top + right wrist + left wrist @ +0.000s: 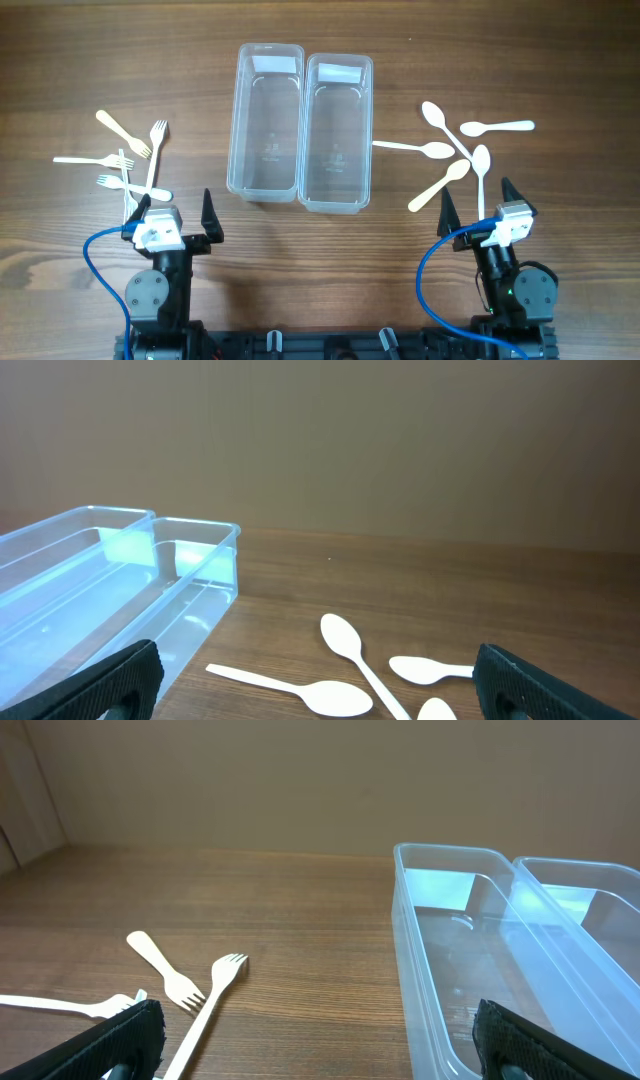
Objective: Pack container
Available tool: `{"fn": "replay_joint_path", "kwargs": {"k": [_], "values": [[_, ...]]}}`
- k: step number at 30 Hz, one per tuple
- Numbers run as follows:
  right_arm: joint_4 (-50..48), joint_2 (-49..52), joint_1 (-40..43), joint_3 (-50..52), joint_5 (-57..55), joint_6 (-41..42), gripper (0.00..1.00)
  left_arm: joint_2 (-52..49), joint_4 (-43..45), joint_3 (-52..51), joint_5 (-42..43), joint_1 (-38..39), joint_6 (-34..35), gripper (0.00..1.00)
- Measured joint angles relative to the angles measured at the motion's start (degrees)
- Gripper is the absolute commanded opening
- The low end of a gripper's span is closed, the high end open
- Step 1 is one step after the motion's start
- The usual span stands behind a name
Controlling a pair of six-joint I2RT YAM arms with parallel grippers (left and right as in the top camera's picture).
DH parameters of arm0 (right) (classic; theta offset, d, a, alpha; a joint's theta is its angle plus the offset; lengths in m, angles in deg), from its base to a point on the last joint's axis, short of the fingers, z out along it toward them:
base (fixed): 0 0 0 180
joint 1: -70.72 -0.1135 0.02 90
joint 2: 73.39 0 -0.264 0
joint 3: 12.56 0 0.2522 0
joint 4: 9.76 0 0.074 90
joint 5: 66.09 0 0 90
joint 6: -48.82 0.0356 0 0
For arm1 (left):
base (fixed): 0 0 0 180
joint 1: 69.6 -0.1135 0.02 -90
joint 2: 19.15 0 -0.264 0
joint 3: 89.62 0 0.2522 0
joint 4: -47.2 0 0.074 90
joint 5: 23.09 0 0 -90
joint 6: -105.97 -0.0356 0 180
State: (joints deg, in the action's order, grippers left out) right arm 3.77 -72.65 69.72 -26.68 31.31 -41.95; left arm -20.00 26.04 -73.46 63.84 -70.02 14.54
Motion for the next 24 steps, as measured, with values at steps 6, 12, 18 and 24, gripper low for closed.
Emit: {"fn": "replay_joint_path", "kwargs": {"k": [6, 12, 18, 24], "values": [[0.0, 0.0, 0.0, 0.0, 0.0, 0.0, 1.0, 0.0, 0.0, 0.0, 0.0, 0.0, 0.0, 1.0], [0.0, 0.0, 0.0, 0.0, 0.0, 0.0, 1.0, 0.0, 0.0, 0.0, 0.0, 0.0, 0.0, 1.0], [0.0, 0.0, 0.0, 0.0, 0.0, 4.9, 1.0, 0.0, 0.0, 0.0, 0.0, 0.0, 0.0, 1.0], [1.5, 1.5, 0.0, -2.5, -0.1, 18.5, 1.0, 0.0, 0.0, 0.0, 0.0, 0.0, 0.0, 1.0]]}}
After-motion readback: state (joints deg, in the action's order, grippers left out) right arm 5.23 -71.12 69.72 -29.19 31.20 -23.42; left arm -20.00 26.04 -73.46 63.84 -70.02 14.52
